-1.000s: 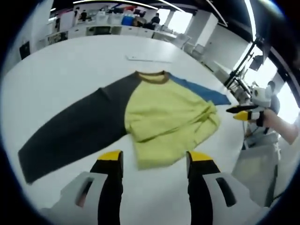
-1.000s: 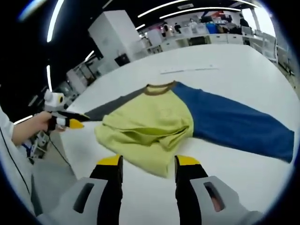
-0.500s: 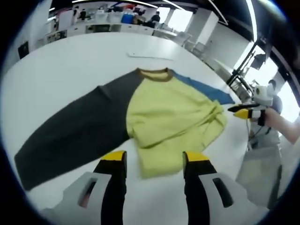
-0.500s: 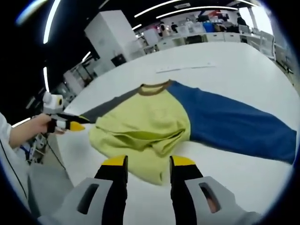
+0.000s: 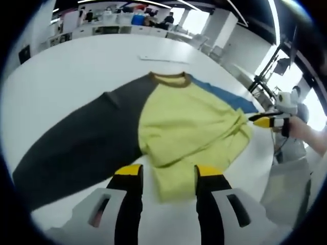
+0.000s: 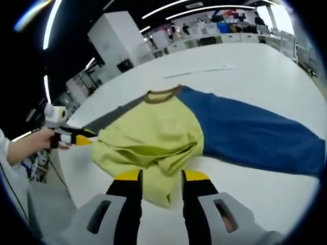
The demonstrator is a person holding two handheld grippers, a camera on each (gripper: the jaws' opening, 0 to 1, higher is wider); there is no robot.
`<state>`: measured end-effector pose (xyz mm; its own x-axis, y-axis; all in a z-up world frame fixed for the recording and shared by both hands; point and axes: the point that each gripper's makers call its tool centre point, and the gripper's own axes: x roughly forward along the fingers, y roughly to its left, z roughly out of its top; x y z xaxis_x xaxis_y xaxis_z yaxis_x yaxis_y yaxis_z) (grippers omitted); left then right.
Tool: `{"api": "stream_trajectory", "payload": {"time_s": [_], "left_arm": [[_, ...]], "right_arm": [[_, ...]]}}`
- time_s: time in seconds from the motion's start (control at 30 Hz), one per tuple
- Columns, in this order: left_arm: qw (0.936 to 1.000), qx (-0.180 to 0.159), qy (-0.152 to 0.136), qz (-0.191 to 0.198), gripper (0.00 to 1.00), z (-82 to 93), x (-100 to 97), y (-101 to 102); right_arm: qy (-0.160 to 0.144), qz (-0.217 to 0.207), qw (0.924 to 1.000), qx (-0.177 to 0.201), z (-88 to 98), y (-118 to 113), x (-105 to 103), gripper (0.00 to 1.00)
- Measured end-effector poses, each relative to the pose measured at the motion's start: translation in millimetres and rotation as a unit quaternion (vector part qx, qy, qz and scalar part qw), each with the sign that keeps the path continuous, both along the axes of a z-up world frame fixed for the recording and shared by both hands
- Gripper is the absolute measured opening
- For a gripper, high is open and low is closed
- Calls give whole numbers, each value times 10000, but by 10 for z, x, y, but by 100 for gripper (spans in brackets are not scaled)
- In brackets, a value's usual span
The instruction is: Fold the garment on the visible template until the final outline fits inside the template.
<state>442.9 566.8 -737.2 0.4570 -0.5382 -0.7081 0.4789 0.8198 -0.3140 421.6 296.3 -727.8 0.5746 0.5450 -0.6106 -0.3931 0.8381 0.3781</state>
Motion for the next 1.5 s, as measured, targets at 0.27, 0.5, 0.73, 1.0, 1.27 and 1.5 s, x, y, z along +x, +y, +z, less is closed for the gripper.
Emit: {"api": "stream_trajectory", "payload": {"time_s": [0.27, 0.5, 0.73, 1.0, 1.27, 1.5], "left_arm": [[10000, 4, -22, 0, 30, -49, 62, -34], [10000, -24, -38, -71, 24, -48, 117, -83], [10000, -8, -21, -50, 17, -63, 145, -54], [9999, -29, 31, 97, 8, -73, 172, -9], [9998, -30, 38, 205, 0, -59, 195, 10], [9997, -47, 54, 233, 0, -48, 199, 9]], "right_arm": [[6, -40, 10000, -16, -39, 1, 45, 27], [-20, -108, 9999, 47, -46, 25, 98, 24], [-38, -220, 9996, 172, -60, 36, 158, 20], [1, -295, 9995, 134, -111, 24, 172, 11], [-62, -318, 9993, 161, -98, 28, 194, 5], [-111, -329, 9993, 149, -75, 20, 198, 4]]}}
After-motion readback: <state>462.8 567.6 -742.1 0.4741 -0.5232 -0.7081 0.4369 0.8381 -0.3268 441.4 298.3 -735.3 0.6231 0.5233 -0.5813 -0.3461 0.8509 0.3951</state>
